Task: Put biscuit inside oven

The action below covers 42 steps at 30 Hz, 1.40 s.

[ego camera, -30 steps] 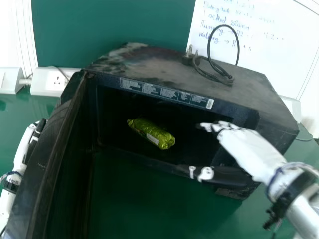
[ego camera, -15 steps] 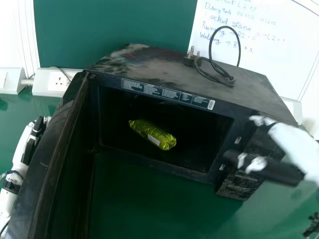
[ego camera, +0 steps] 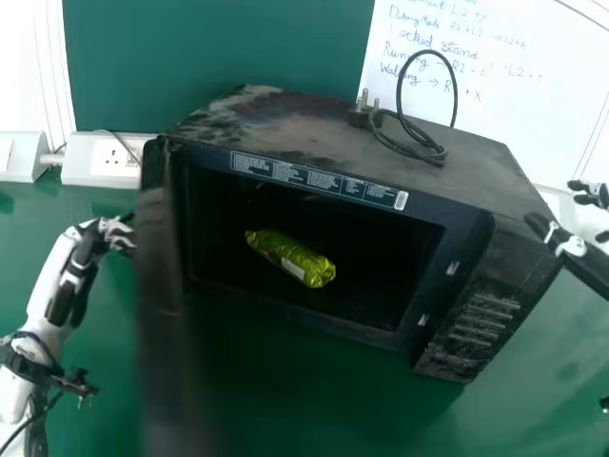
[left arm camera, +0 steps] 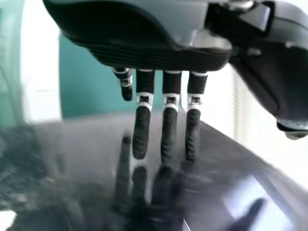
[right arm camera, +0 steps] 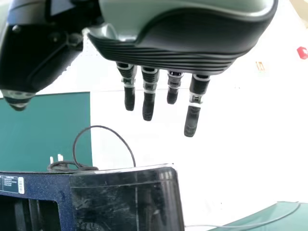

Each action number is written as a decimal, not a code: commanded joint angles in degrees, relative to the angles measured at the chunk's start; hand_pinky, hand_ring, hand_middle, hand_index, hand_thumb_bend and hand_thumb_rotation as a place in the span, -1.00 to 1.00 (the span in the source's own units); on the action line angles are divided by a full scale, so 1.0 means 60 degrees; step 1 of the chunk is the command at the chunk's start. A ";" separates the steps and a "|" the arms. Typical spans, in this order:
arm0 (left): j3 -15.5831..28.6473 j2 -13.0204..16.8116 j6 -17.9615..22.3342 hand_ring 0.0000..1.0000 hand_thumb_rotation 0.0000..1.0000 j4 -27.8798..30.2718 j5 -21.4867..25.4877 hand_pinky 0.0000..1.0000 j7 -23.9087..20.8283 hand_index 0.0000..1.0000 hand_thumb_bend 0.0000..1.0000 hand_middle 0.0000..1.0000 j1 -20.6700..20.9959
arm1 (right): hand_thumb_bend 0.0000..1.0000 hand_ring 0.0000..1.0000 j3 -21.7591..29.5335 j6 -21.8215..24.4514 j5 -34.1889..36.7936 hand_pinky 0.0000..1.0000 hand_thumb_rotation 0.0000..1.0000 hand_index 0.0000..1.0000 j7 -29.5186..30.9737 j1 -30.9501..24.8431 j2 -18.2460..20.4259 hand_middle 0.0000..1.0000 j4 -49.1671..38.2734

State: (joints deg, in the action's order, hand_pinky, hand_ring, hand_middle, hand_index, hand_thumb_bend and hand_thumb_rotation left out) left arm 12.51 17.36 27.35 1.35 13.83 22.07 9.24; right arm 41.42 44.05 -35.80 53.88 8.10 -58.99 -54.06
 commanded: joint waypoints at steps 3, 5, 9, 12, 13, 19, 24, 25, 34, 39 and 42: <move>-0.0573 -0.0018 0.0258 -0.33 -0.87 0.0778 -0.0386 -0.47 0.0186 -0.04 0.01 -0.22 -0.0239 | 1.00 0.59 -0.0168 -0.0176 -0.0215 0.32 0.34 0.83 -0.0537 -0.0131 0.0061 0.69 0.0223; -0.0721 0.0012 0.0369 -0.35 -0.88 0.0881 -0.0494 -0.49 0.0237 -0.04 0.01 -0.24 -0.0241 | 1.00 0.58 -0.0212 -0.0056 -0.0301 0.34 0.33 0.81 -0.0647 -0.0125 0.0093 0.68 0.0272; -0.0916 0.0002 0.0430 -0.38 -0.89 0.1015 -0.0614 -0.53 0.0248 -0.04 0.01 -0.27 -0.0316 | 1.00 0.57 -0.0242 -0.0067 -0.0514 0.29 0.31 0.81 -0.0874 -0.0205 0.0167 0.68 0.0369; -0.1019 0.0037 0.0549 -0.39 -0.89 0.0961 -0.0625 -0.53 0.0356 -0.04 0.02 -0.28 -0.0368 | 1.00 0.59 -0.0219 -0.0067 -0.0550 0.32 0.32 0.82 -0.0867 -0.0232 0.0150 0.69 0.0401; -0.1045 0.0053 0.0568 -0.38 -0.89 0.0936 -0.0627 -0.52 0.0404 -0.04 0.02 -0.27 -0.0388 | 1.00 0.59 -0.0220 -0.0013 -0.0514 0.33 0.30 0.82 -0.0854 -0.0198 0.0162 0.69 0.0387; -0.1053 0.0174 0.0810 -0.34 -0.89 0.0700 -0.0761 -0.46 0.0534 -0.04 0.02 -0.23 -0.0453 | 1.00 0.57 -0.0289 0.0029 -0.0649 0.28 0.25 0.79 -0.0864 -0.0196 0.0083 0.68 0.0382; -0.1033 0.0233 0.0981 -0.31 -0.89 0.0468 -0.0790 -0.43 0.0545 -0.04 0.02 -0.20 -0.0452 | 1.00 0.60 -0.0505 0.0431 -0.0772 0.37 0.18 0.78 -0.0899 -0.0009 0.0166 0.68 0.0286; -0.1024 0.0250 0.1028 -0.31 -0.89 0.0409 -0.0808 -0.43 0.0542 -0.04 0.02 -0.20 -0.0441 | 1.00 0.61 -0.0531 0.0500 -0.0730 0.38 0.16 0.78 -0.0925 0.0033 0.0213 0.69 0.0262; -0.0940 0.0311 0.1203 -0.30 -0.89 0.0121 -0.0964 -0.43 0.0390 -0.04 0.02 -0.18 -0.0328 | 1.00 0.54 -0.0581 0.0558 -0.0832 0.22 0.16 0.79 -0.0789 -0.0059 0.0028 0.66 0.0192; -0.0858 0.0330 0.1059 -0.31 -0.88 0.0091 -0.1130 -0.44 0.0178 -0.04 0.02 -0.20 -0.0263 | 1.00 0.64 -0.0725 0.1069 -0.0740 0.37 0.07 0.81 -0.0745 0.0065 0.0011 0.73 0.0046; -0.0772 0.0383 0.0981 -0.32 -0.88 0.0003 -0.1213 -0.46 0.0062 -0.04 0.02 -0.20 -0.0204 | 1.00 0.62 -0.0621 0.0941 -0.0564 0.35 0.12 0.82 -0.0759 0.0031 -0.0004 0.74 0.0086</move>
State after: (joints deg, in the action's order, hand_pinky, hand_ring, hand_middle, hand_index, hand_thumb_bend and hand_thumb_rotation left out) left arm 7.31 18.84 33.77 1.95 7.06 23.15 7.78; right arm 37.17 49.99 -39.77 49.15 8.16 -58.26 -53.16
